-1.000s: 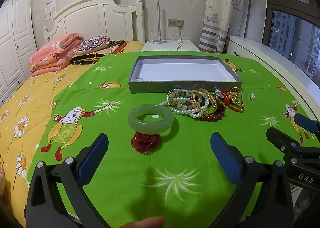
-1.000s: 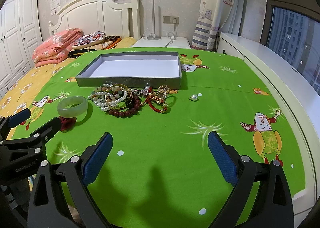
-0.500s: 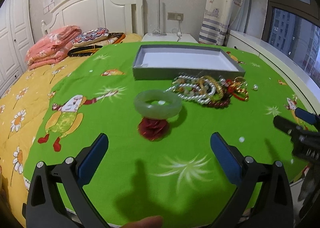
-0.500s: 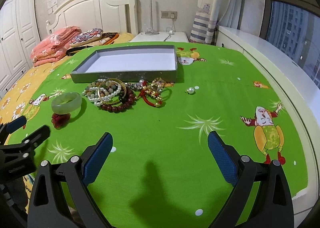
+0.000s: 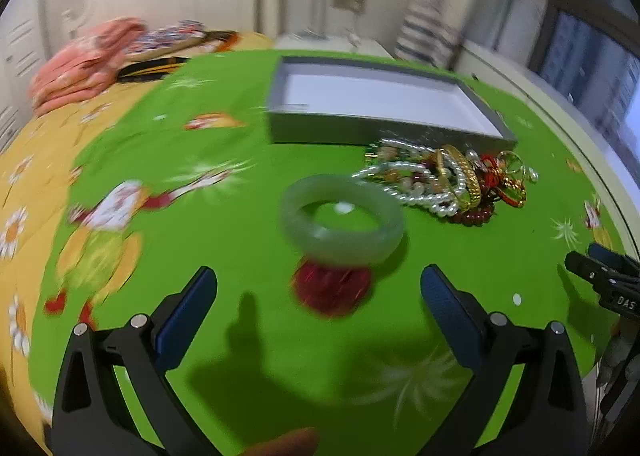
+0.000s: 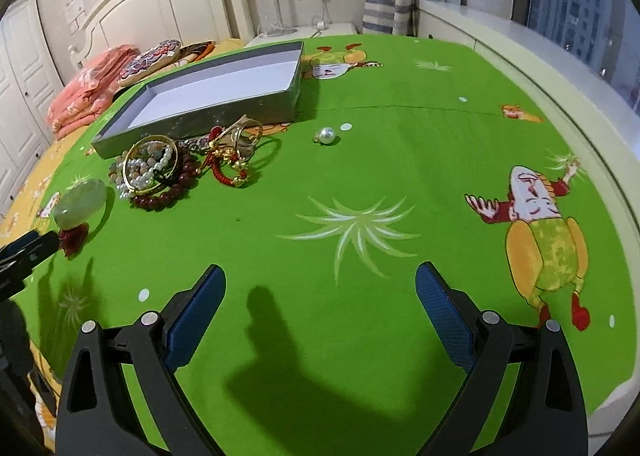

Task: Organize jewelry
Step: 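Grasp the green jade bangle with the left tool while the right tool reaches toward the jewelry pile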

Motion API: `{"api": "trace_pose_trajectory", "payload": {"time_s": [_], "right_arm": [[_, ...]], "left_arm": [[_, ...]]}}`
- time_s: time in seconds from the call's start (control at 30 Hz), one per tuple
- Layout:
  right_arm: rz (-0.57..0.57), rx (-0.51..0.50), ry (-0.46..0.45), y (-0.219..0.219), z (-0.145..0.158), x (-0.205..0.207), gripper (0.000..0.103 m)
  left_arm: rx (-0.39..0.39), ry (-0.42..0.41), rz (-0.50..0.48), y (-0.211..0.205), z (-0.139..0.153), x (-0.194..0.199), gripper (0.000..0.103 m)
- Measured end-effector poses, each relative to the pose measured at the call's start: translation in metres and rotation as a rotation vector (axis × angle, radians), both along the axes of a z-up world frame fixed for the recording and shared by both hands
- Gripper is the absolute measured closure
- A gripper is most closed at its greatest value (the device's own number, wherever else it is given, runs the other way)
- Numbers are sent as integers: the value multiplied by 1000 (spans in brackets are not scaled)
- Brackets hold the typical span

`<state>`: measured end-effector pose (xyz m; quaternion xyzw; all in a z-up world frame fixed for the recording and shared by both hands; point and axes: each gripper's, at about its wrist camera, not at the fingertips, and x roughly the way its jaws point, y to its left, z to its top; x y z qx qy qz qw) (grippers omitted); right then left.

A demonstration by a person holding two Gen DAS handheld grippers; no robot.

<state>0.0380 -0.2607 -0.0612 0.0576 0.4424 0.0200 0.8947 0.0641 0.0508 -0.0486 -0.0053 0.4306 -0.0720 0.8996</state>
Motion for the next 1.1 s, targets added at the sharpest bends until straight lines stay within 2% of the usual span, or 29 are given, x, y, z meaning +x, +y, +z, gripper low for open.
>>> {"api": "trace_pose_trajectory", "payload": {"time_s": [0.07,0.2,0.23,0.33,0.5,0.6,0.63,0.73,0.83,0.97,1.1], "right_arm": [[6,-1,-5,-2,2,5,13],[27,1,5,-7,4,19,13],[39,13,15,-8,4,26,13],[55,1,27,-11,5,46,13],[68,-35,30,-16,4,88,13],[78,-70,36,-16,0,103,21],[79,-90,43,-16,-2,109,24],[83,-94,44,-17,-3,109,28],[109,-52,36,-12,0,96,32],[159,-17,17,6,0,77,32],[193,38,19,21,2,81,38]], "left_arm": [[16,7,-21,-7,-1,15,4],[103,40,-75,-20,-6,42,5],[115,51,-97,-22,-8,46,11],[108,91,-138,-23,-12,57,26],[121,89,-155,-23,-14,61,26],[111,98,-152,-22,-15,62,26],[107,125,-151,-21,-18,64,26],[96,137,-148,-19,-18,63,26],[103,136,-153,-21,-17,63,26],[104,125,-149,-23,-17,63,27],[96,96,-155,-26,-14,57,27]]}}
